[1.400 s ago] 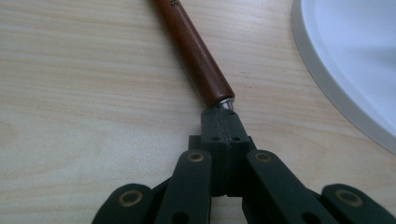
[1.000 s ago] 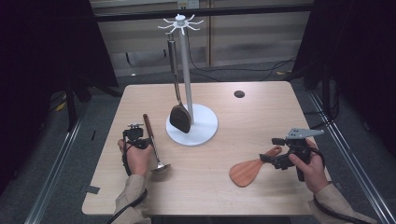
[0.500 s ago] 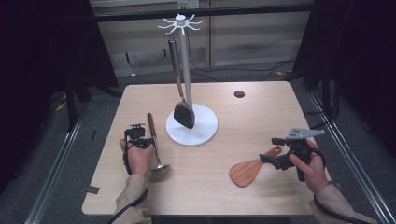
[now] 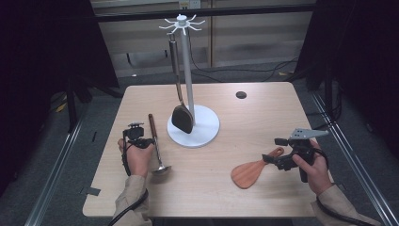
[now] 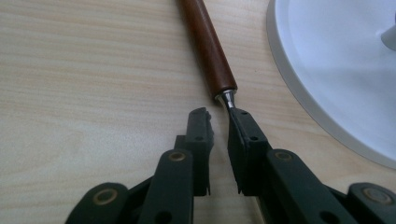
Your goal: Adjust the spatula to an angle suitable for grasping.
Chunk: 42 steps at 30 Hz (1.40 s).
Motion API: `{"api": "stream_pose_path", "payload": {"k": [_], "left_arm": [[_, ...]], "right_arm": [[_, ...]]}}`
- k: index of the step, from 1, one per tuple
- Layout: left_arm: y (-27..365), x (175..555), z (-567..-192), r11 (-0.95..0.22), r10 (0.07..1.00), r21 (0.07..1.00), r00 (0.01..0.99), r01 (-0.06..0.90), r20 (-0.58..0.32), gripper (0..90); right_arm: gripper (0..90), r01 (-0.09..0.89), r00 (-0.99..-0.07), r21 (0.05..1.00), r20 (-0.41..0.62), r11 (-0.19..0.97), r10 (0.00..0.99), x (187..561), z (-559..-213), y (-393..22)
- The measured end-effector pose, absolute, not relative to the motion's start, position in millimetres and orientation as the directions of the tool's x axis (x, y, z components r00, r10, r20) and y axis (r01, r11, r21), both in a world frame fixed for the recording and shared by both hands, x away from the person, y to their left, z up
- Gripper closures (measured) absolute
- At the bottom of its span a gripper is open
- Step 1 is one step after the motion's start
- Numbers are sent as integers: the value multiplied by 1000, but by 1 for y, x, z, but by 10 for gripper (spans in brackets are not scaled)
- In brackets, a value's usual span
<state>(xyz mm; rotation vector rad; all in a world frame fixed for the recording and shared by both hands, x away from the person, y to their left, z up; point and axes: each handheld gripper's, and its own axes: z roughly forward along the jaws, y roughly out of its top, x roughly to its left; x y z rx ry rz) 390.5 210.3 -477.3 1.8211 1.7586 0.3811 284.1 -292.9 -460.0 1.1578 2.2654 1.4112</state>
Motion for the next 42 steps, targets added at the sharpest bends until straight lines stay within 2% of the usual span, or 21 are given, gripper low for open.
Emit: {"api": "stream_pose_path", "payload": {"k": [6,7,14,17,21,25,34,42], "left_arm": [[206,393,-470,37,975,547,90,836,-204,743],[205,393,-470,30,976,544,92,839,-195,721],[198,400,-473,8,980,494,91,869,-176,710],[195,403,-475,-1,983,475,87,880,-159,671],[189,406,-478,-24,987,442,91,897,-130,690],[187,408,-477,-31,989,420,87,907,-115,763],[188,409,-474,-27,994,375,64,927,-87,845],[187,410,-474,-56,995,369,84,928,-61,838]], "right_arm": [[50,502,-664,834,202,228,720,284,-460,-291],[50,501,-665,834,202,230,719,285,-460,-291],[50,501,-662,835,201,227,722,285,-460,-292],[50,503,-661,835,206,223,722,285,-460,-292],[50,500,-663,837,206,221,719,285,-460,-292],[50,497,-667,839,204,223,716,285,-460,-292],[50,492,-670,843,206,218,714,285,-459,-292],[50,489,-671,844,200,223,713,285,-458,-292]]}}
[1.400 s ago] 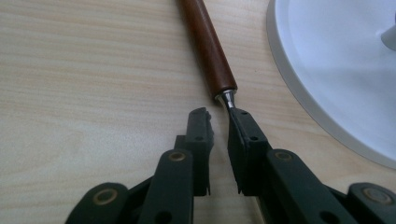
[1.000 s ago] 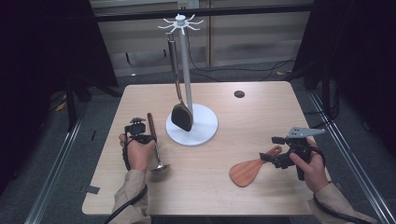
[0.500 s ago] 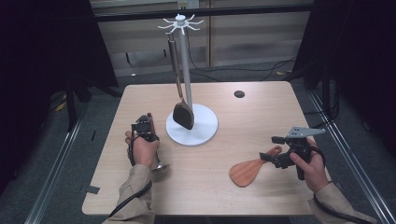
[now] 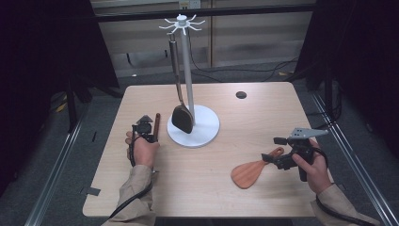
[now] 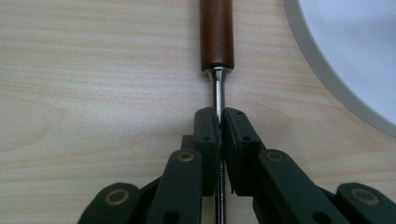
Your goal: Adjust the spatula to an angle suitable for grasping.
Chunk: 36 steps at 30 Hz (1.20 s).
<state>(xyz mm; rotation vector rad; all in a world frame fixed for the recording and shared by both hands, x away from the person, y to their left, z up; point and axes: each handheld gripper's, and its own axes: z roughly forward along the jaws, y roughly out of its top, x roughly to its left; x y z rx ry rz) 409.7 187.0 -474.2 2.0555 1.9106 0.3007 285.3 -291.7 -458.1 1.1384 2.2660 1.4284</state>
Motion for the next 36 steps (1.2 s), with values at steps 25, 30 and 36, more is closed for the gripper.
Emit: {"api": "stream_pose_path", "payload": {"k": [25,30,36], "left_arm": [[198,391,-448,17,984,614,97,789,-152,853],[197,380,-439,39,981,712,110,702,-163,853],[192,367,-423,64,976,802,129,594,-174,853]], "right_arm": [[50,484,-678,845,200,225,708,286,-457,-289],[50,481,-679,847,197,226,707,286,-457,-289],[50,478,-680,848,194,227,707,286,-458,-288]]}}
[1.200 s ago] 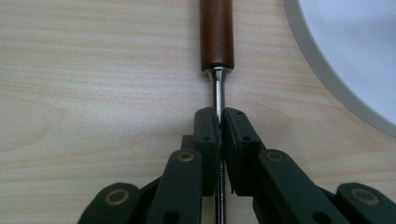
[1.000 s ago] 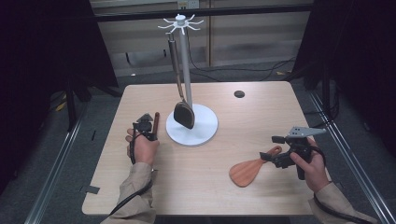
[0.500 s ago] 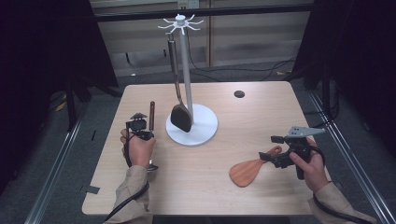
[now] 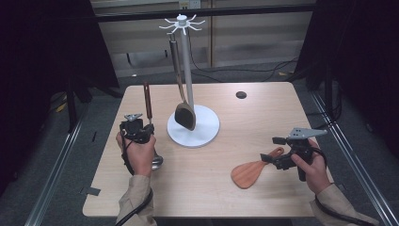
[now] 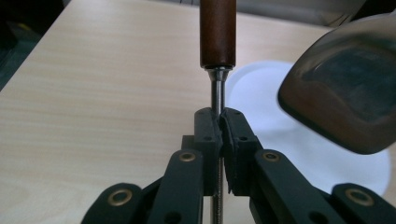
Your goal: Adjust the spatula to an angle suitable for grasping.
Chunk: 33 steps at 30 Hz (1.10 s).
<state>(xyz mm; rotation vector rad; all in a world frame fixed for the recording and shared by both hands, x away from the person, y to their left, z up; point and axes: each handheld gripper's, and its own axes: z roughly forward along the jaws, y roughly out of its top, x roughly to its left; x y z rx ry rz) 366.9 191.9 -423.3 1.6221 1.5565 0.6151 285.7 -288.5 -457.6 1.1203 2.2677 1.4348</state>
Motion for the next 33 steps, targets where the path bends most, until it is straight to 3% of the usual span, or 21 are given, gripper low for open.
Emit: {"api": "stream_pose_path", "payload": {"k": [19,33], "left_arm": [[185,344,-398,119,971,911,144,394,-190,853],[167,330,-375,107,958,957,229,269,-172,853]], "right_arm": [[50,480,-683,846,194,232,705,286,-459,-286],[50,481,-684,846,196,231,703,286,-460,-287]]}}
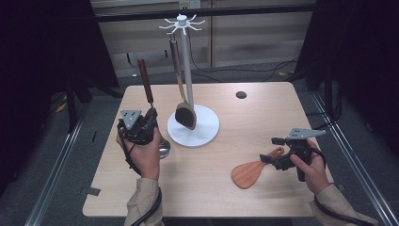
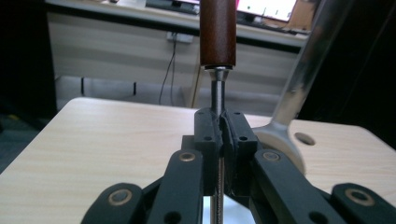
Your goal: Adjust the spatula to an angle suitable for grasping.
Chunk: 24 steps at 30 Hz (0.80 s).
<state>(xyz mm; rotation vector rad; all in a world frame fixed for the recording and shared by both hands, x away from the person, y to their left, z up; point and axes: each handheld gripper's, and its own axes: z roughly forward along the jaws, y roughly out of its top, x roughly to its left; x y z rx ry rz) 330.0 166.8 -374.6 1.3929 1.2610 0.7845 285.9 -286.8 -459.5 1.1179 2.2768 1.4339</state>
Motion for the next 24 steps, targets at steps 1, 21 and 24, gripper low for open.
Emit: {"api": "stream_pose_path", "payload": {"k": [1,21,24], "left_arm": [[166,329,-373,105,957,958,234,266,-170,853],[146,317,-352,131,940,985,302,115,-160,853],[144,315,-350,131,936,987,315,94,-154,853]], "right_arm": [[50,481,-682,846,195,231,705,286,-460,-287],[50,479,-686,846,195,233,701,286,-459,-287],[50,478,-686,848,197,231,700,286,-459,-287]]}}
